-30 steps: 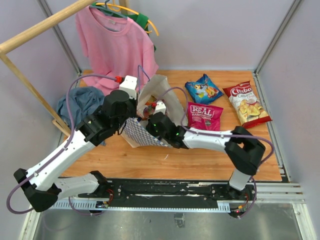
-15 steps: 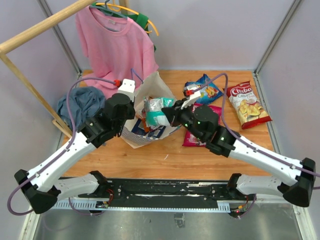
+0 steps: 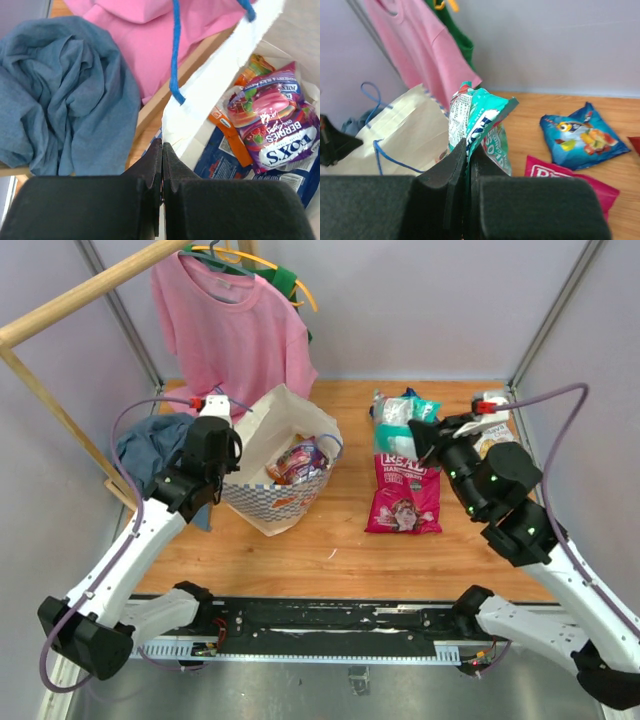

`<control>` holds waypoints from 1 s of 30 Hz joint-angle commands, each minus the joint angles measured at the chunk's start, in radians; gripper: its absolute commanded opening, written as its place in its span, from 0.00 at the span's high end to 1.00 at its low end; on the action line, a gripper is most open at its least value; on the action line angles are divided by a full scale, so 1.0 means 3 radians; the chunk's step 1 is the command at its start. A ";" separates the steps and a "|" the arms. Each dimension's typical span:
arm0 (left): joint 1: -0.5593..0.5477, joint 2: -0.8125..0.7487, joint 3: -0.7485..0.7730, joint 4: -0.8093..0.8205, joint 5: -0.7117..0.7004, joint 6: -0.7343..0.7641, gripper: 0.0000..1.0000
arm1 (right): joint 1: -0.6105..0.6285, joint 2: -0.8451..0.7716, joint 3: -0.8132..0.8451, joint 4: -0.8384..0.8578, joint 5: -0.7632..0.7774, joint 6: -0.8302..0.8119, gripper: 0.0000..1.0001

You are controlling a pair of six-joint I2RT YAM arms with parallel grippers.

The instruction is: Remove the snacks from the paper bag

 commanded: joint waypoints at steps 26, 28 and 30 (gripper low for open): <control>0.0561 0.0094 0.0954 -0.0591 -0.0097 0.0084 0.99 | -0.0710 0.3710 0.2661 -0.0155 -0.0637 -0.1481 0.98; 0.0578 0.0211 0.1074 -0.0511 -0.0065 0.0131 0.99 | -0.0704 0.3927 0.2745 0.0000 -0.0499 -0.1732 0.98; 0.0583 0.0316 0.1180 -0.0412 -0.0040 0.0246 1.00 | -0.0667 0.4118 0.2771 0.0254 -0.0289 -0.2044 0.99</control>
